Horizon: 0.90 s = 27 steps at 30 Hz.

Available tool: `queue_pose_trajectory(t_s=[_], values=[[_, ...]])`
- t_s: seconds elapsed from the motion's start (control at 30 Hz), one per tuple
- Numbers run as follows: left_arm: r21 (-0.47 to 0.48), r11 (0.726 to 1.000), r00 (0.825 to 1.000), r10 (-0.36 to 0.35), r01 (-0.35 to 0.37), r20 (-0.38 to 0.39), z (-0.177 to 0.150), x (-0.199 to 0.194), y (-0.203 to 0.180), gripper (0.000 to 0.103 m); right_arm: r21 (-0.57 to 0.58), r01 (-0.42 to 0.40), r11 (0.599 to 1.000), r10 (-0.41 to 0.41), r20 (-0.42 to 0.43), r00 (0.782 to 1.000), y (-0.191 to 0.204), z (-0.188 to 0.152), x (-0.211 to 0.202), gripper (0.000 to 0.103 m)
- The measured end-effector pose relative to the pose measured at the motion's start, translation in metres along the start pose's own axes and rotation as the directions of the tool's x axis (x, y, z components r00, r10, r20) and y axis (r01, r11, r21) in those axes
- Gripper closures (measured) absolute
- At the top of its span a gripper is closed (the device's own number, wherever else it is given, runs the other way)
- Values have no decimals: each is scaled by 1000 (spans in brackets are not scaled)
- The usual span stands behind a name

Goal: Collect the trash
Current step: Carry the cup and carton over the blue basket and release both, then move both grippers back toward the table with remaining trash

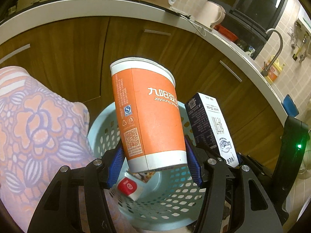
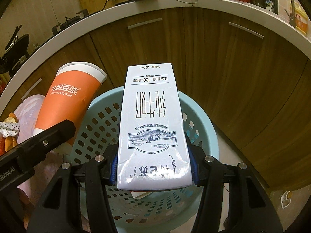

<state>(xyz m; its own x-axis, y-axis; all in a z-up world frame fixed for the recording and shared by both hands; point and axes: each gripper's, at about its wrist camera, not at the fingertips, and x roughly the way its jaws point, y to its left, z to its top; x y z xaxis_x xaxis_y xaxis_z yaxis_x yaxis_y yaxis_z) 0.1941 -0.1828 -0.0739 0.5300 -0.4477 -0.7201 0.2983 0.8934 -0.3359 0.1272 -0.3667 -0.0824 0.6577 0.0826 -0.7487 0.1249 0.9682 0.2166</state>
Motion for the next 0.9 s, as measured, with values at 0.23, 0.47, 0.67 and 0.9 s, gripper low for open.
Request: queue_pose_trajectory(t_s=[0.23,0.47,0.67,0.9], values=[[-9,1000,999,-13,13,-33,0,5,2,47,12,-4,1000,4,-51,999,-6,-5,10,51],[-32,999,1000,-23,23,-13,1,-5,8,35,37,-5,999,7,-53,999,-16,-3,5,45],[-20,1000,1000,-23,23,11,-2,-21,4,34,53,-8,999,10,-36,999,-19,-2,-6,45],[0,1000,997,-9,9,83,-12,-66,9,34,-39,-66,997,68,65,996,15,5,-45,45]])
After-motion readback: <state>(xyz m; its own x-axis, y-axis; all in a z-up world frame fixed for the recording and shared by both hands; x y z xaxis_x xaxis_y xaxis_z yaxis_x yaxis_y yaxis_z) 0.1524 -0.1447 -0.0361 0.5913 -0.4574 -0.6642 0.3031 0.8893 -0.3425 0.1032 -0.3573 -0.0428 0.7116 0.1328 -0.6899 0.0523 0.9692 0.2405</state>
